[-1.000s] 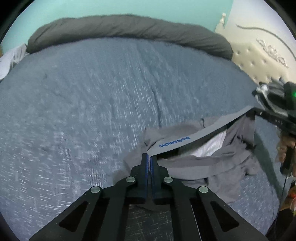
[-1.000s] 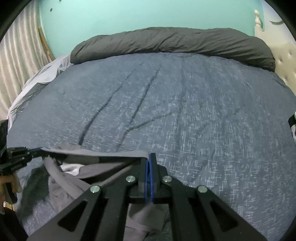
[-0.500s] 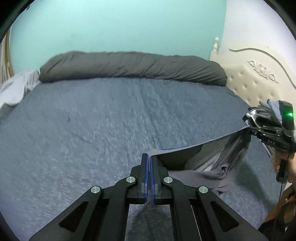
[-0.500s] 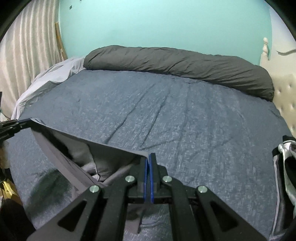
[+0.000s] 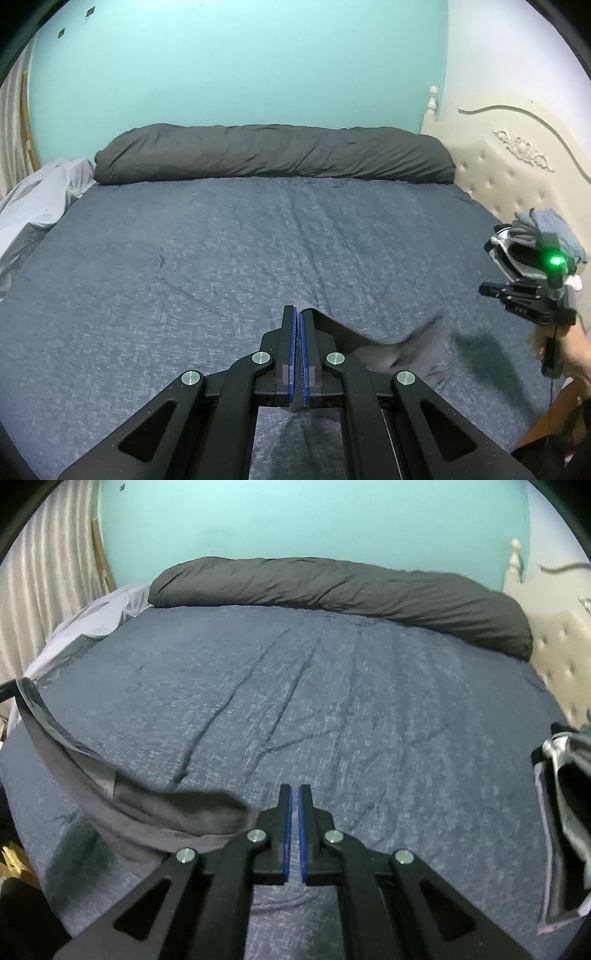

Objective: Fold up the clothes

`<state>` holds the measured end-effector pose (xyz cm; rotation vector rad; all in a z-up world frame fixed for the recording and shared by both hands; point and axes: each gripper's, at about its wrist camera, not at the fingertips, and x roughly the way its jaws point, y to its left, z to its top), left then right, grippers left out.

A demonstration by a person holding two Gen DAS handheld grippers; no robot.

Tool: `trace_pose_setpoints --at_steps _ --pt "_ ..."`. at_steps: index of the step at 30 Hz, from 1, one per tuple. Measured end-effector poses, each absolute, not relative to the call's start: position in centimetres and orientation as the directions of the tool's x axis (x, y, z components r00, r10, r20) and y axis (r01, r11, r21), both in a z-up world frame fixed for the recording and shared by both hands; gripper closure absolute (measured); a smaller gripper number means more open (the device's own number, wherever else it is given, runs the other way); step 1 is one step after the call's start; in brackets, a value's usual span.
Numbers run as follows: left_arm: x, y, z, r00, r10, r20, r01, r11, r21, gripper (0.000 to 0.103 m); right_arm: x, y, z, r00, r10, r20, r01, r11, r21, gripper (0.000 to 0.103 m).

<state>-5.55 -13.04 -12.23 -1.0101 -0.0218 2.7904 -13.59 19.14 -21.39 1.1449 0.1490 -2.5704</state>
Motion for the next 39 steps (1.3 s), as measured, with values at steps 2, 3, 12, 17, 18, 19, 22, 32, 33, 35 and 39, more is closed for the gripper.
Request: trace_pose_setpoints --at_steps 2,3,12,17,18,19,22,32,33,35,39 --pt "-5.6 -12.7 -12.6 -0.746 0.163 -0.646 -0.167 -0.984 -0.056 0.101 -13.6 18.6 -21.9 -0.596 -0.277 -0.754 0.356 -0.932 0.061 0.100" --pt "-5.7 -12.6 -12.9 -0.741 0.162 -0.651 -0.166 -0.985 -0.055 0.101 -13.8 18.1 -22.5 -0.563 -0.296 -0.772 0.369 -0.925 0.085 0.097" --pt "-5.9 -12.5 -14.9 -0.719 0.156 -0.678 -0.157 -0.986 -0.060 0.101 -15.0 14.1 -28.9 -0.363 -0.381 -0.850 0.384 -0.893 0.236 0.065" --pt "-6.1 -13.0 -15.5 -0.715 0.160 -0.681 -0.157 -0.985 -0.067 0.101 -17.0 12.4 -30.6 -0.334 -0.395 -0.856 0.349 -0.895 0.277 0.061" --pt "-6.2 -13.0 -15.6 -0.714 0.161 -0.682 -0.157 -0.985 -0.068 0.101 -17.2 12.1 -30.7 -0.330 -0.395 -0.857 0.347 -0.895 0.279 0.060" --pt "-6.3 -13.0 -15.7 -0.712 0.162 -0.683 -0.158 -0.985 -0.068 0.101 -17.5 11.6 -30.9 -0.328 -0.390 -0.861 0.349 -0.897 0.273 0.060" --pt "-6.4 -13.2 -16.1 -0.708 0.165 -0.687 -0.161 -0.984 -0.071 0.101 -18.4 9.9 -31.6 -0.317 -0.339 -0.886 0.370 -0.904 0.213 0.059" --pt "-6.5 -13.6 -16.3 -0.706 0.151 -0.692 -0.159 -0.986 -0.054 0.101 -19.0 9.1 -31.8 -0.372 -0.257 -0.892 0.409 -0.908 0.091 0.100" --pt "-6.5 -13.8 -16.3 -0.706 0.146 -0.693 -0.154 -0.987 -0.052 0.101 -18.8 9.5 -31.2 -0.388 -0.261 -0.884 0.405 -0.910 0.090 0.100" --pt "-6.5 -14.1 -16.3 -0.706 0.137 -0.695 -0.143 -0.988 -0.049 0.101 -18.3 10.6 -29.5 -0.427 -0.273 -0.862 0.398 -0.913 0.092 0.102" --pt "-6.3 -14.3 -15.8 -0.709 0.124 -0.694 -0.130 -0.991 -0.044 0.101 -17.1 13.0 -25.2 -0.497 -0.297 -0.816 0.389 -0.916 0.097 0.103"
